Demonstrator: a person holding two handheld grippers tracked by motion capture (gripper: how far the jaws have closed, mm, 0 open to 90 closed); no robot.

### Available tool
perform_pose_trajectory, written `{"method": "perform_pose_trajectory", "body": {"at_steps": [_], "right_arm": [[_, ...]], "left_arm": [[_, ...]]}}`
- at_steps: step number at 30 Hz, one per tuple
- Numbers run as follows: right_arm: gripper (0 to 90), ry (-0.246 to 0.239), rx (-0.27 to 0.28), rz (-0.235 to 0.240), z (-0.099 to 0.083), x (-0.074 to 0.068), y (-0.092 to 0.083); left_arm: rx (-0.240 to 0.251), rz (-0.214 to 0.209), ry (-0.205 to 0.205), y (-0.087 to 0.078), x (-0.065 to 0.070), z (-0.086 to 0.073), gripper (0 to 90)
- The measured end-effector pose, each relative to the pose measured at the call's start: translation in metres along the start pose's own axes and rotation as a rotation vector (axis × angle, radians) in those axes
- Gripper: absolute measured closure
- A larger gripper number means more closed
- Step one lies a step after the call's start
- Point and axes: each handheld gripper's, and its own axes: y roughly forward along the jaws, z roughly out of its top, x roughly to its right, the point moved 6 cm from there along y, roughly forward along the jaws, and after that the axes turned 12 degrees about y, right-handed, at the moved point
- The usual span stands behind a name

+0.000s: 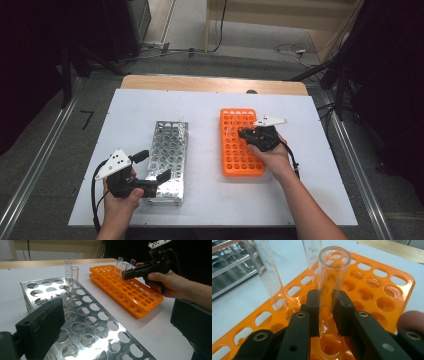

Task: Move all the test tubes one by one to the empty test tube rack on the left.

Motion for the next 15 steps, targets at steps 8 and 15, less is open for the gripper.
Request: {"method": "perform_pose_trajectory", "body": {"at_steps": [8, 15], "right_arm": [[73.7, 0.008, 0.031, -0.001, 0.006, 0.0, -0.011], [73.7, 0.012, 0.058, 0.011, 0.01, -0.004, -0.027]], "left_arm": [[-0.002, -0.001, 0.01, 0.0, 0.001, 0.001, 0.0], [-0.003, -0.003, 0.018, 0.001, 0.004, 0.002, 0.0]]}}
